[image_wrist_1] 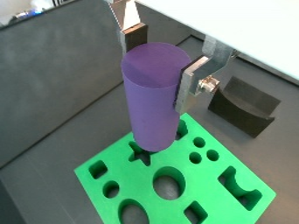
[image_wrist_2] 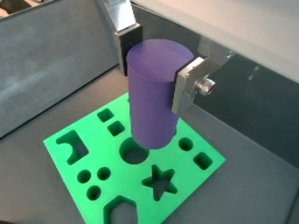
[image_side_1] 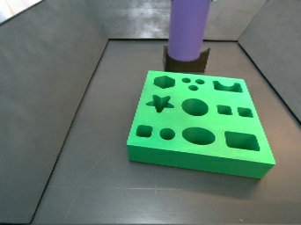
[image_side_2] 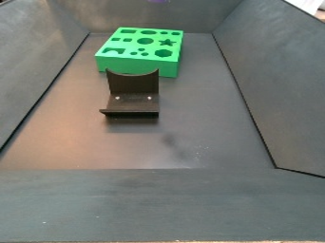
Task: Pick up the round object. Move up. Place the round object on the fixture. Regrasp the round object. Move to above the board. Insert the round object.
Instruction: Insert the round object.
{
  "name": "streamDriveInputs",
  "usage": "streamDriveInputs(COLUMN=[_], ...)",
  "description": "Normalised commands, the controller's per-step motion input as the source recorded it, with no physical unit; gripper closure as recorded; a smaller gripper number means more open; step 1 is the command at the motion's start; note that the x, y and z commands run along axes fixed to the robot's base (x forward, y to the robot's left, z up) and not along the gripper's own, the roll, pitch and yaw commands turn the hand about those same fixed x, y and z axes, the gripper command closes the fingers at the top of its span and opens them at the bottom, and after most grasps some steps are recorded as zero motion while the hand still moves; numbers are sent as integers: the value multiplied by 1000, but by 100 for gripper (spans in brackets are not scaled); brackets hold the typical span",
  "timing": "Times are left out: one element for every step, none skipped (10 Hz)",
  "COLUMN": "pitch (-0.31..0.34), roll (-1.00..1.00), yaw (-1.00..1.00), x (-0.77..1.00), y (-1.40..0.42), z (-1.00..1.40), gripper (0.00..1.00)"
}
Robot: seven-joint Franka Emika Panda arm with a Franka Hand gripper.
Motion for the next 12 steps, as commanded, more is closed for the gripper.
streamDriveInputs(pitch=[-31, 0, 0, 0, -3, -14, -9, -14, -17, -11, 0, 0], roll=[67, 123, 123, 117, 114, 107, 91, 86, 74, 84, 96, 120], yaw=[23, 23, 29, 26, 31, 29, 23, 26, 29, 46, 43, 34], x=[354, 377, 386, 366, 369, 343, 369, 343, 360, 363, 374, 331], y=[0, -34, -54, -54, -46, -40, -31, -20, -20, -6, -14, -34], z=[-371, -374, -374, -371, -377, -377, -360, -360, -360, -366, -383, -420], gripper=[100, 100, 100, 100, 100, 100, 100, 100, 100, 100, 100, 100])
